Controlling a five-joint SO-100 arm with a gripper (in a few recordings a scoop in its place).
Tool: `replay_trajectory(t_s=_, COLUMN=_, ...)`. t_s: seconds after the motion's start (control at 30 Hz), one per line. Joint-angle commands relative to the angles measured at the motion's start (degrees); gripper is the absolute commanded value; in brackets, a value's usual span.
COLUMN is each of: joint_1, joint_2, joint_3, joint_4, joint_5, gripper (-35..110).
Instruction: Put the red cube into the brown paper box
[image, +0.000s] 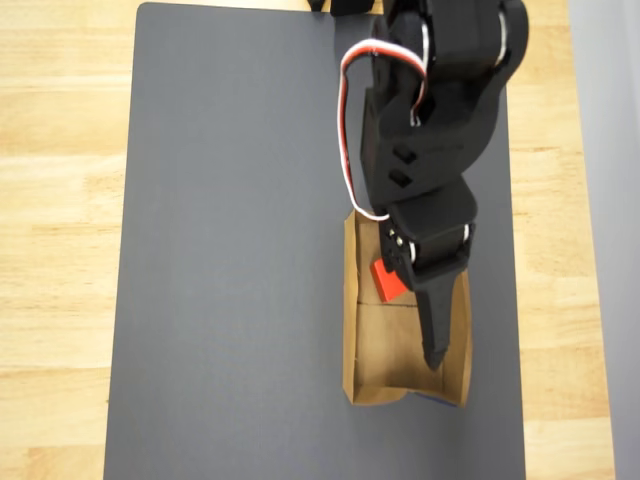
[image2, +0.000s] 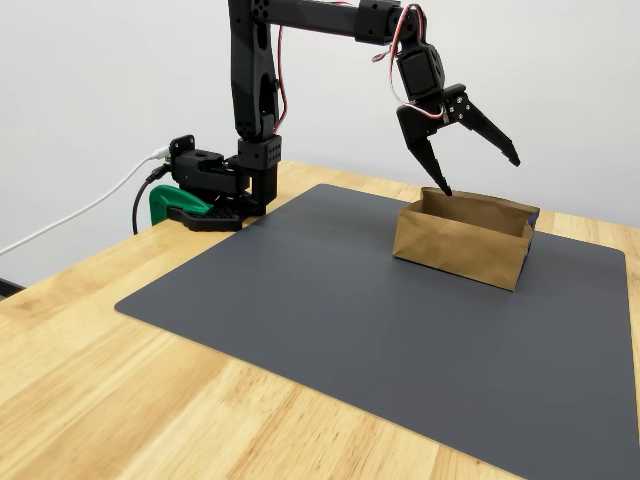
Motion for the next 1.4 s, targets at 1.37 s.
replay_trajectory(t_s=1.37, joint_1=13.01, joint_2=86.92, joint_3=63.63, joint_4=-1.49, joint_5=1.32, gripper=0)
